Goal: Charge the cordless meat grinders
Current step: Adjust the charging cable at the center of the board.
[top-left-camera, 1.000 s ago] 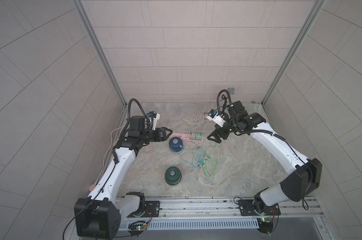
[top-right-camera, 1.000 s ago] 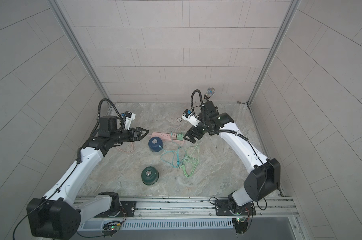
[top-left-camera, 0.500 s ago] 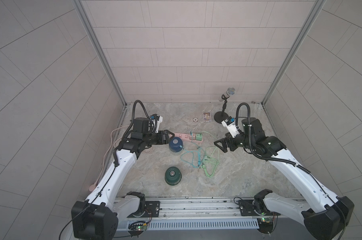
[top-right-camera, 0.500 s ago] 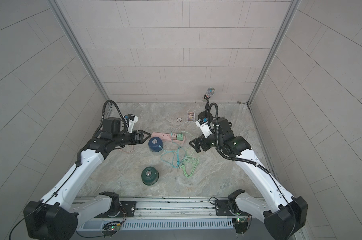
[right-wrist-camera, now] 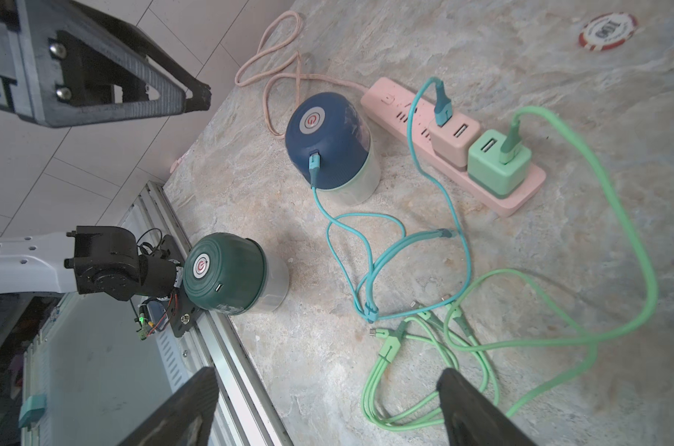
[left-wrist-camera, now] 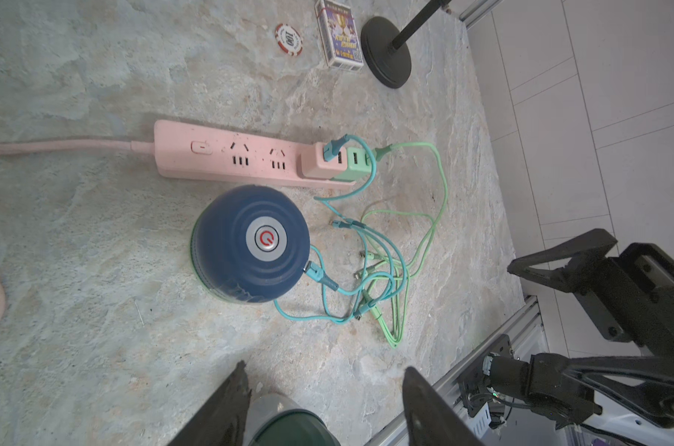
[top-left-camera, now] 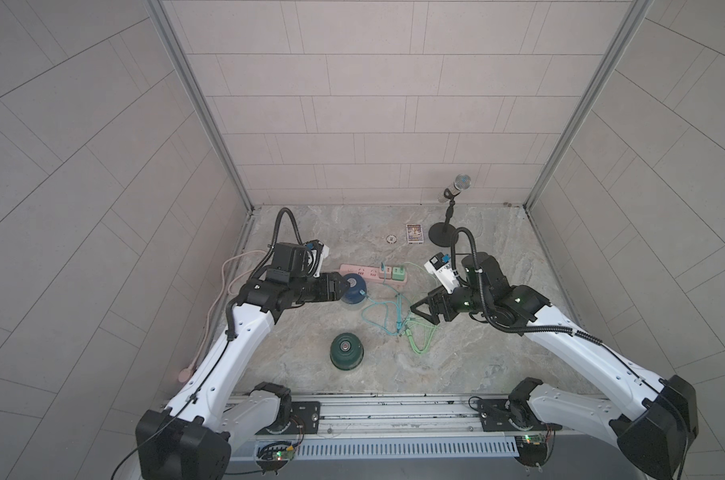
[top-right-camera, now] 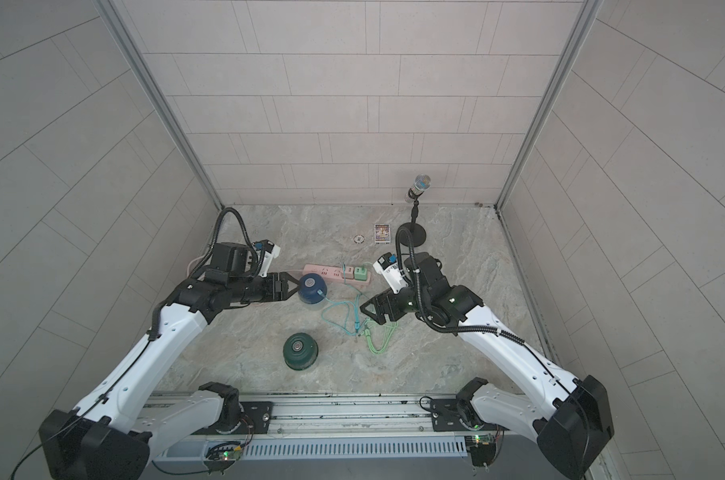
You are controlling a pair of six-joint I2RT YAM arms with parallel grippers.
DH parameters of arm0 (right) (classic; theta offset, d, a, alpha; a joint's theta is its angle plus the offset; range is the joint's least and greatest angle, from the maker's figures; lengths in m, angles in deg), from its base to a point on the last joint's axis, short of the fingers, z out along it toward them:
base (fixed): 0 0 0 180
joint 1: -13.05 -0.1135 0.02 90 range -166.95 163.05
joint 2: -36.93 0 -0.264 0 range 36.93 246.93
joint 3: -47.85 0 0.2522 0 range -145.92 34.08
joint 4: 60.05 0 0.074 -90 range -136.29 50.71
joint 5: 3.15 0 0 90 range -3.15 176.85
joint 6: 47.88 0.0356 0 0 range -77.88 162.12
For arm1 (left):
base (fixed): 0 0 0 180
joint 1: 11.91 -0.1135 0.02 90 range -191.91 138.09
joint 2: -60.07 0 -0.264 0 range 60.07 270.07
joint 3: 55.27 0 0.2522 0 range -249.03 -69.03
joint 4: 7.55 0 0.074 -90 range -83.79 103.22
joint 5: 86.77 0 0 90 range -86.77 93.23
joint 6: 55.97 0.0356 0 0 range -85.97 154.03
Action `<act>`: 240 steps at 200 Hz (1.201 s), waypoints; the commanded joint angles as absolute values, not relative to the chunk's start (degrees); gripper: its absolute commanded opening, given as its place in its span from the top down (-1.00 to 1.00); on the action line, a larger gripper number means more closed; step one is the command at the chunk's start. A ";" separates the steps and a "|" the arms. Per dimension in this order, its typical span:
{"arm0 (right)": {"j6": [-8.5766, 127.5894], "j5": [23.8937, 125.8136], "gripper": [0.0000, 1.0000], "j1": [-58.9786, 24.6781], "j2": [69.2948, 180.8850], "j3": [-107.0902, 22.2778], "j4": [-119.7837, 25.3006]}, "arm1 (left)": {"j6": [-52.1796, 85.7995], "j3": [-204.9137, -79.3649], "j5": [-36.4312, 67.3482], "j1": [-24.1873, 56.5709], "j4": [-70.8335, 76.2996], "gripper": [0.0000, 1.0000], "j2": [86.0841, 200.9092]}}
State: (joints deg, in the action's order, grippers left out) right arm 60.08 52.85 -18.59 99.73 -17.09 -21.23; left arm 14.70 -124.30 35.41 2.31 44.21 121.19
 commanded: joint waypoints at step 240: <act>63.71 69.30 -0.06 -33.88 124.45 -13.16 -20.71 | 12.58 -124.41 35.29 7.94 46.82 -0.24 121.05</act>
State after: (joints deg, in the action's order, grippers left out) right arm 62.20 67.89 -33.06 122.40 -12.50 -19.13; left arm 12.88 -124.30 35.11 7.62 46.81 121.58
